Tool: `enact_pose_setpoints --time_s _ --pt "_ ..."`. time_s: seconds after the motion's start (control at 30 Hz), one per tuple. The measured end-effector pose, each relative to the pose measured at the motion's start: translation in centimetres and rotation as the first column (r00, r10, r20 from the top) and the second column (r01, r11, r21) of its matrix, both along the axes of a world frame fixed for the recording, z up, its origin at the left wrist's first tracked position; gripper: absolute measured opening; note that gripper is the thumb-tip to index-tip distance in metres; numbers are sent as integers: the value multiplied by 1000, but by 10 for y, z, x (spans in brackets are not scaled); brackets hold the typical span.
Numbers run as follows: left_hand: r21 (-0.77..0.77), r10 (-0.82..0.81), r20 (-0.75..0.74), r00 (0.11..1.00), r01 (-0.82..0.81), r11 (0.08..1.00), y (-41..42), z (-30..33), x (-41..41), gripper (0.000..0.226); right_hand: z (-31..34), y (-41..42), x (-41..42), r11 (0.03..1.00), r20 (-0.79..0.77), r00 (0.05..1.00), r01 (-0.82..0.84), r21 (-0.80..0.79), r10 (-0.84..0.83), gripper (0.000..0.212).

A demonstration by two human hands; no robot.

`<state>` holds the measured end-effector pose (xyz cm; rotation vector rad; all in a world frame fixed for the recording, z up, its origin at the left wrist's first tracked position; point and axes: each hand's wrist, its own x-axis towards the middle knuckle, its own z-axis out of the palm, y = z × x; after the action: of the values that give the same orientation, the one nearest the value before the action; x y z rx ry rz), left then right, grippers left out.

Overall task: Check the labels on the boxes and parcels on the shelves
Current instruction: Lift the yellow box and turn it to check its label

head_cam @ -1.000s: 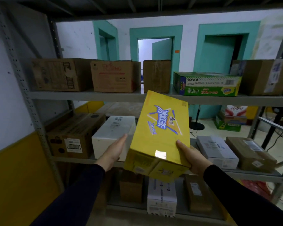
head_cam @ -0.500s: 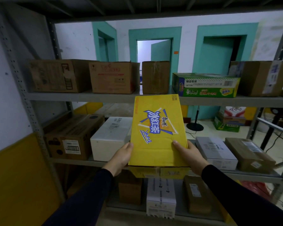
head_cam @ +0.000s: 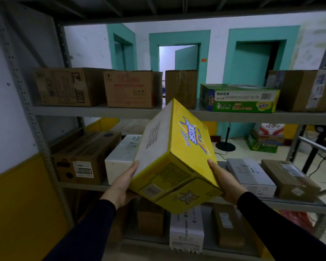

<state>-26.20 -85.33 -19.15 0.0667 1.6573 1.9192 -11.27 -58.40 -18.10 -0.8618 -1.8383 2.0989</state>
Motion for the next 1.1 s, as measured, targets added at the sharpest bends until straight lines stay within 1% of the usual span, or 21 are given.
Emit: enact_pose_setpoints --time_s 0.03,0.07,0.1,0.13,0.2,0.27,0.3,0.37,0.43,0.47,0.53,0.57,0.63,0.67,0.73,0.8,0.87,0.9,0.93,0.97,1.1 --pt "-11 23 -11 1000 -23 1000 1 1 0 59 -2 0 -2 987 26 999 38 158 -43 62" --pt "-34 37 -23 999 -38 999 2 2 0 58 -1 -2 -2 941 40 996 65 332 -83 70" --pt "-58 50 -42 998 -52 997 4 0 0 56 0 -4 -3 893 12 994 96 440 -112 75" --pt "-92 58 -68 996 -64 994 5 1 1 53 3 -7 -4 868 -40 994 109 484 -102 75" --pt "-137 69 -122 990 -86 987 11 1 4 49 8 -14 -8 910 -128 992 38 412 17 63" --pt "-172 81 -161 984 -109 979 18 2 6 49 13 -25 -10 947 -107 981 -127 296 165 59" --pt "-183 81 -177 981 -113 977 22 2 8 48 13 -29 -10 947 -96 972 -185 262 217 66" --pt "-197 82 -192 978 -120 973 30 0 8 49 4 -29 -16 961 -113 966 -208 184 231 90" --pt "-213 93 -198 976 -136 968 37 2 10 49 -1 -28 -16 970 -169 961 -194 148 218 97" --pt "-222 100 -204 974 -145 964 39 1 10 56 1 -31 -14 972 -187 959 -187 143 212 96" --pt "-259 105 -201 974 -157 953 42 4 11 69 3 -37 -12 964 -189 956 -187 189 223 84" --pt "-266 115 -200 973 -166 950 42 6 11 72 3 -41 -10 960 -191 956 -179 216 221 68" --pt "-275 93 -205 974 -149 950 44 10 15 67 -1 -41 -10 978 -205 972 -74 195 114 33" --pt "-258 87 -207 974 -140 956 45 12 15 61 -1 -38 -11 983 -206 977 -11 181 49 24" --pt "-198 64 -168 984 -98 975 44 20 18 53 -4 -30 -13 990 -195 979 78 119 -54 26" --pt "-180 58 -171 983 -89 980 41 22 14 56 -5 -22 -15 991 -180 975 132 7 -129 28" --pt "-219 24 -237 971 -78 973 34 16 7 58 -9 -16 -17 975 -147 972 165 -147 -186 28" --pt "-252 3 -261 965 -71 965 30 10 2 63 -12 -14 -19 965 -151 969 164 -206 -197 30" --pt "-291 -1 -247 969 -74 954 26 7 0 74 -14 -14 -19 957 -162 966 160 -244 -203 33" --pt "-302 18 -195 981 -77 950 21 4 -3 81 -16 -15 -20 953 -180 962 155 -261 -205 34" --pt "-180 17 28 999 -11 984 9 3 -3 62 -18 -17 -21 934 -200 954 149 -326 -222 34"
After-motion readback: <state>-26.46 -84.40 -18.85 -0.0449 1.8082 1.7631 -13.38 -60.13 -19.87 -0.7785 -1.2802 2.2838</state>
